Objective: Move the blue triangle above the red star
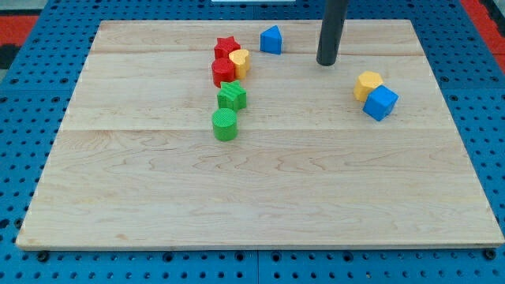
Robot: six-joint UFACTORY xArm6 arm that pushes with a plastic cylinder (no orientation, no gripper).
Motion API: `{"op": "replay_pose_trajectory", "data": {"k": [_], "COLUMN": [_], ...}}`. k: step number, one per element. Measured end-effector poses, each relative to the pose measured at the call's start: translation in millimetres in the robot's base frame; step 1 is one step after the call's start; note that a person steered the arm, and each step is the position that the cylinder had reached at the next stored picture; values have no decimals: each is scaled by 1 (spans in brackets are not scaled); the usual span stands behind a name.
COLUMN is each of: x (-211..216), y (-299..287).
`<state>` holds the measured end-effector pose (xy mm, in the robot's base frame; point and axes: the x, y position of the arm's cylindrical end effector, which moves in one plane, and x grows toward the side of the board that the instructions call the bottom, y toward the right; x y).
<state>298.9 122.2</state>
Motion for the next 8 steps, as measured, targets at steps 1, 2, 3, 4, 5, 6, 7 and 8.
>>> {"op": "replay_pose_trajectory", "data": {"k": [1, 2, 3, 4, 5, 6, 7, 8], "x": [-2, -23, -29, -29, -34, -37, -43, -50], "y": [24, 34, 34, 34, 21, -2, -56, -131]}}
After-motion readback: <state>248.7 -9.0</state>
